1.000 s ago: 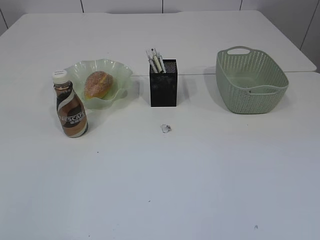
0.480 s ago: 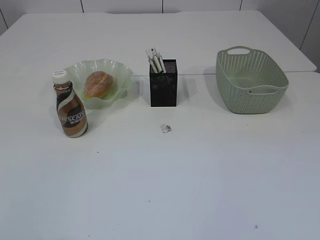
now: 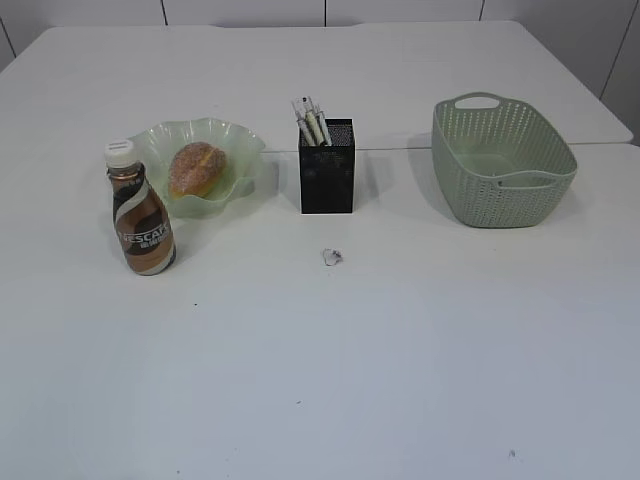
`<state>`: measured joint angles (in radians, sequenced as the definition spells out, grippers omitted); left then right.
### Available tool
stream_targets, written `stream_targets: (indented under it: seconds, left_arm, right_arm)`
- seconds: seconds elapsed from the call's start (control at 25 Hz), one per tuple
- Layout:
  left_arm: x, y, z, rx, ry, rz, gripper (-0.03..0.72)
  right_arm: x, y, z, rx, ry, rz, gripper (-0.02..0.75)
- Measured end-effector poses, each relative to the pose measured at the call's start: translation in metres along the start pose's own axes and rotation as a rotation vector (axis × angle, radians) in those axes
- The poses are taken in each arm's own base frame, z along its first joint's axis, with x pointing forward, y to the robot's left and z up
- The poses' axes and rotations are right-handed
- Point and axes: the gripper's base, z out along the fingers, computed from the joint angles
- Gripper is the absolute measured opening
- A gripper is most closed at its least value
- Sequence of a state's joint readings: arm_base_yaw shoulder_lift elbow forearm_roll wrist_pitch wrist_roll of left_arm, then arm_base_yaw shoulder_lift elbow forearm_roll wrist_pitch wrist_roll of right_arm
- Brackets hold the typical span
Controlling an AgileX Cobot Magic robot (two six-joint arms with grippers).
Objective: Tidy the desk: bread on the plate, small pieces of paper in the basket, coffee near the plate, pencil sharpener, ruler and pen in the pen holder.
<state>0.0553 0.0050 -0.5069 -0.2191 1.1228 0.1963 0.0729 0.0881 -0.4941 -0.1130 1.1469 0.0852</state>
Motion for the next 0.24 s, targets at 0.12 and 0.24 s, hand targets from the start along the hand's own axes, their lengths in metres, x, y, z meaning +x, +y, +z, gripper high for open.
stream_targets:
  seconds: [0.12,0.24]
  left_arm:
    - [0.0000,0.0000,0.0000,0.000,0.000,0.000,0.401]
    - [0.0000,0.0000,0.0000,0.000,0.000,0.000,0.401]
  right_arm:
    - [0.0000,0.0000,0.0000,0.000,0.000,0.000,0.322]
    - [0.0000,0.0000,0.0000,0.000,0.000,0.000,0.322]
